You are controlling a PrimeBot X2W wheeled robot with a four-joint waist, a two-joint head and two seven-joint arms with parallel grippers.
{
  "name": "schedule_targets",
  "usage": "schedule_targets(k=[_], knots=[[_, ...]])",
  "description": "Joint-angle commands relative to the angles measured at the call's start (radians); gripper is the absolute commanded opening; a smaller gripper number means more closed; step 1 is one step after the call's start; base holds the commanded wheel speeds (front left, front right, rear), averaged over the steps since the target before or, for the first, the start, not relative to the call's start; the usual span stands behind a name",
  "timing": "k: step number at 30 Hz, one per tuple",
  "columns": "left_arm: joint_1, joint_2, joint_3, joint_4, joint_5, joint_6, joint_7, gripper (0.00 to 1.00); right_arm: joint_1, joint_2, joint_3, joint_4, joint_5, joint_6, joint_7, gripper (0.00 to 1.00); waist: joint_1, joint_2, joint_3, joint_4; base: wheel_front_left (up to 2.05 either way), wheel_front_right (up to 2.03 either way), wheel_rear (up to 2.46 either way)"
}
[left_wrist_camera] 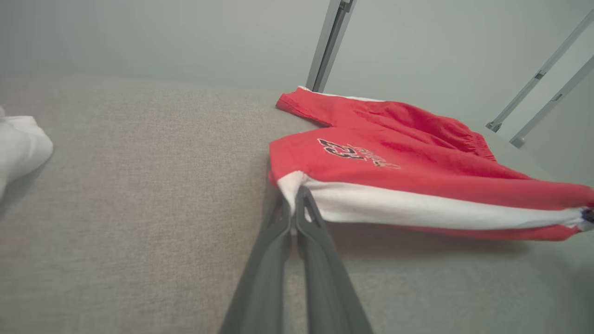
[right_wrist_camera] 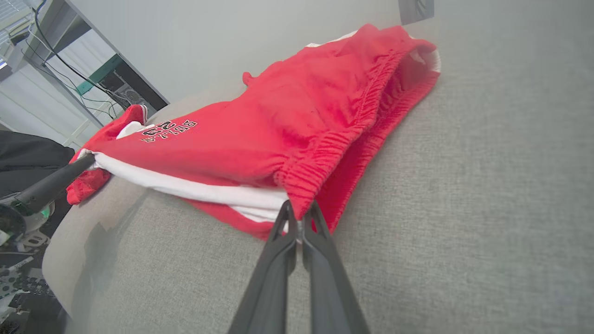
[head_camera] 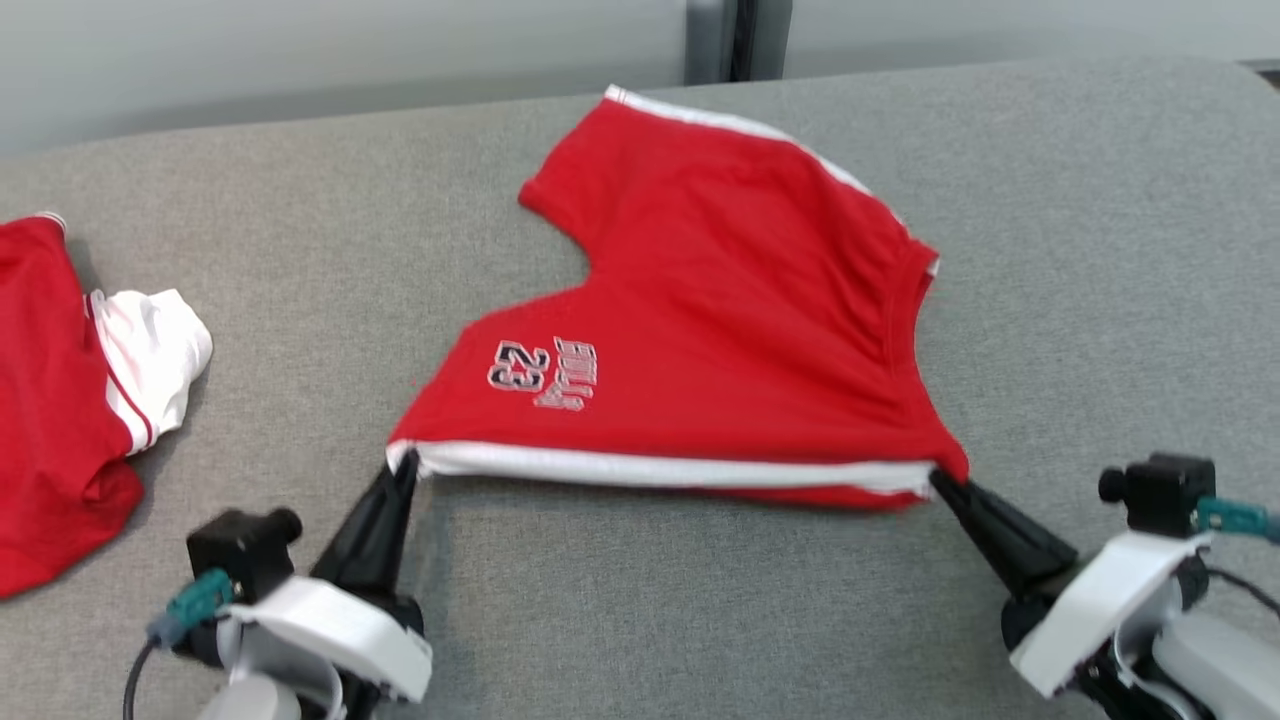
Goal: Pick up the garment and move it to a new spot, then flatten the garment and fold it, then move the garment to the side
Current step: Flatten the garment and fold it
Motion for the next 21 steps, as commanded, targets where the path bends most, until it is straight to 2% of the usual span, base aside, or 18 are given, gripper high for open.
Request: schedule_targets(k=[1,2,3,4,9,12,17,21], knots=[[0.046,0.011,0.006,-0.057,-0.012,0.029,0.017,0.0,0.037,-0.01,-0.015,-0.006,-0.02,0.0,-0.002,0.0,0.0,-0.0001,-0.02,-0.002,0.0,0.0,0.0],[0.046,0.011,0.006,-0.057,-0.012,0.029,0.017,0.0,0.037,-0.01,-0.015,-0.006,-0.02,0.0,-0.002,0.0,0.0,-0.0001,-0.02,-0.002,0.0,0.0,0.0],[0.103,0.027,0.011,-0.13,-0.019,0.063,0.037,0.0,0.085,-0.005,-0.036,-0.012,-0.019,0.0,-0.002,0.0,0.0,-0.0001,-0.033,-0.003,0.0,0.0,0.0],[0.103,0.027,0.011,-0.13,-0.019,0.063,0.037,0.0,0.085,-0.005,-0.036,-0.012,-0.019,0.0,-0.002,0.0,0.0,-0.0001,-0.033,-0.003,0.0,0.0,0.0],[0.206,0.063,0.021,-0.274,-0.014,0.133,0.078,0.0,0.189,0.002,-0.093,-0.037,-0.043,0.0,-0.002,0.0,0.0,-0.0001,-0.051,0.005,0.0,0.0,0.0],[0.24,0.077,0.024,-0.33,-0.016,0.159,0.097,0.0,0.236,0.006,-0.127,-0.05,-0.062,0.0,-0.002,0.0,0.0,-0.0001,-0.054,0.007,0.0,0.0,0.0],[0.238,0.089,0.039,-0.381,-0.017,0.177,0.104,0.0,0.275,0.022,-0.185,-0.078,-0.092,0.0,0.014,0.0,0.0,-0.0001,-0.048,0.003,0.0,0.0,0.0],[0.175,0.107,0.046,-0.407,0.004,0.169,0.112,0.0,0.287,0.072,-0.262,-0.111,-0.055,0.0,0.029,0.0,0.0,-0.0001,-0.025,-0.004,0.0,0.0,0.0]])
